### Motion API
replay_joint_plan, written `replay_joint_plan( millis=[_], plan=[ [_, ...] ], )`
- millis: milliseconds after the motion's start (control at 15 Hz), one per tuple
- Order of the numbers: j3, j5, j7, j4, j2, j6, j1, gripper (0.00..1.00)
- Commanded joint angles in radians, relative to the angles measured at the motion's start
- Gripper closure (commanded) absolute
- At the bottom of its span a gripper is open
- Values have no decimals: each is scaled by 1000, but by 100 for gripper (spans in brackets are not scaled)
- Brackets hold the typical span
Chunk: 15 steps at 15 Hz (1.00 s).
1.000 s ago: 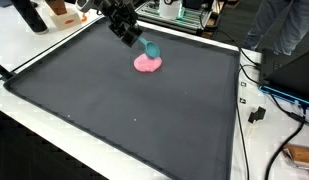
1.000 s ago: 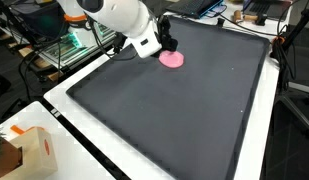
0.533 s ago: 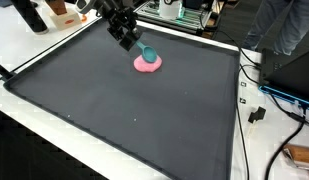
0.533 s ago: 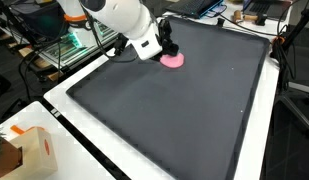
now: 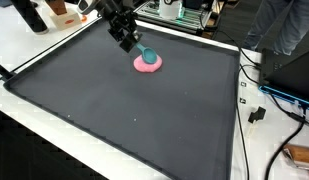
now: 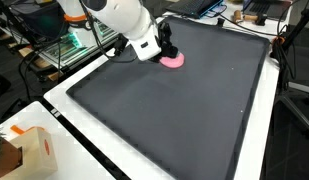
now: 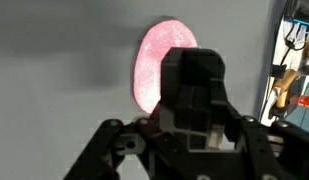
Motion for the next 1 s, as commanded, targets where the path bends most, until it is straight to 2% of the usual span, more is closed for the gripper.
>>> replay_joint_plan(
  millis=[0, 467, 667, 933],
  plan=[
    [-4, -42, 30, -26, 35, 81, 14, 71],
    [-3, -106, 59, -34, 39, 111, 24, 71],
    [-3, -80, 92, -35, 37, 119, 21, 71],
    [-2, -103, 112, -38, 39, 124, 24, 71]
  ],
)
